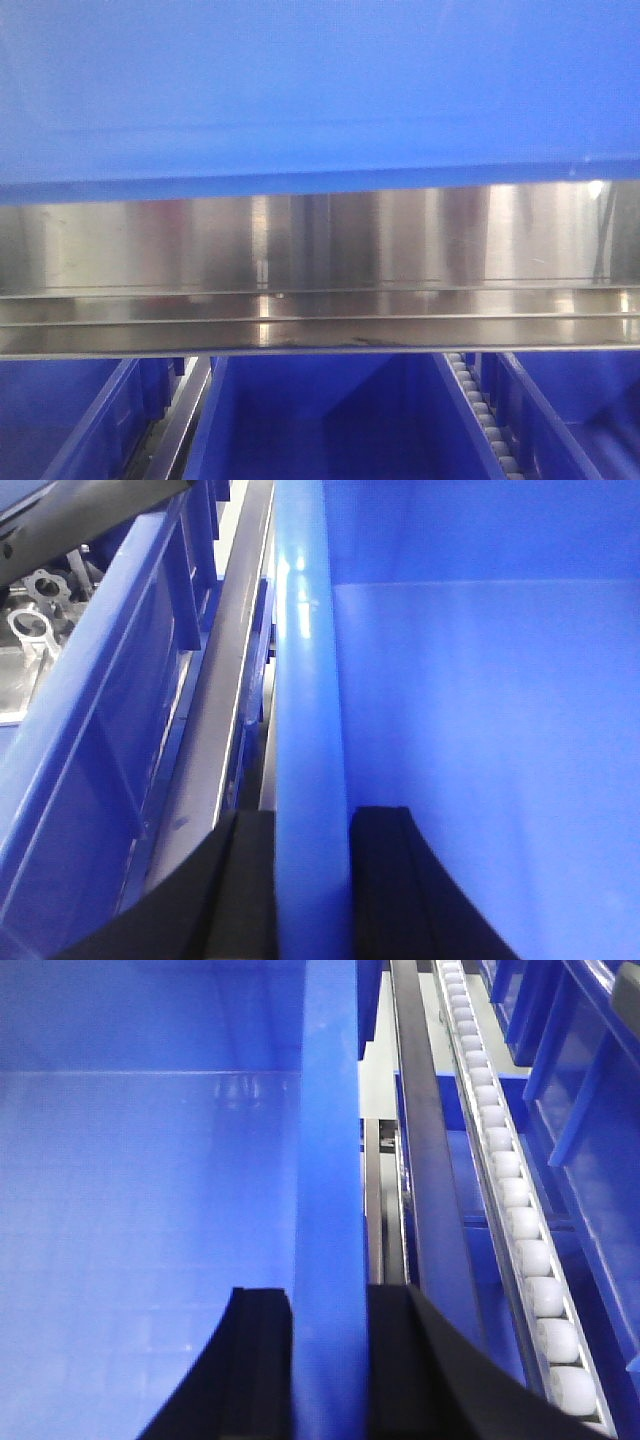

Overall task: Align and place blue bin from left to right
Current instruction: 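Lift the blue bin with both grippers off the shelf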

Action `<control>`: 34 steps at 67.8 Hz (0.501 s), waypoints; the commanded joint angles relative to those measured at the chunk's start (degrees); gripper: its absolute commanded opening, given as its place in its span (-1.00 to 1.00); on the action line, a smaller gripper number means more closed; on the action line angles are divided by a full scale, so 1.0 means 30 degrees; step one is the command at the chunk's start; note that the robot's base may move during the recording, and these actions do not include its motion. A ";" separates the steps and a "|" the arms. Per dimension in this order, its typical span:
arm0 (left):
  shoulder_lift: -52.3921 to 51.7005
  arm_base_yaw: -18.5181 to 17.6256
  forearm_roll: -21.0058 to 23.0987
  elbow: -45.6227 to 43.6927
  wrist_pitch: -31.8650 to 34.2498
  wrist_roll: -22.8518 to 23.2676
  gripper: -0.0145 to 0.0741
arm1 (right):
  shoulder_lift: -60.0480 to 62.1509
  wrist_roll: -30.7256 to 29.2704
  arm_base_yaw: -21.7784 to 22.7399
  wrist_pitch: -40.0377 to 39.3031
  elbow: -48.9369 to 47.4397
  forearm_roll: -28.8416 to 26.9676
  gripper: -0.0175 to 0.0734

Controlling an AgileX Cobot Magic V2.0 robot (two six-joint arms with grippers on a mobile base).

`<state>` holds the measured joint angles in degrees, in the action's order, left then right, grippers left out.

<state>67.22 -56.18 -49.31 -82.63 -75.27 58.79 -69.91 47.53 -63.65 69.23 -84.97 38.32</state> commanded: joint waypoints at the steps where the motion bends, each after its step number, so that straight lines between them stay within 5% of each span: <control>1: -0.0080 -0.0417 0.0008 -0.0139 0.1769 0.0082 -0.92 | 0.0136 -0.0136 -0.0358 -0.3841 -0.0157 0.0095 -0.98; 34: -0.0080 -0.0417 0.0008 -0.0139 0.1769 0.0082 -0.92 | 0.0136 -0.0136 -0.0358 -0.3881 -0.0157 0.0095 -0.98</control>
<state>67.22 -56.18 -49.01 -82.63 -75.27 58.89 -69.91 47.53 -63.68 71.62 -84.97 37.93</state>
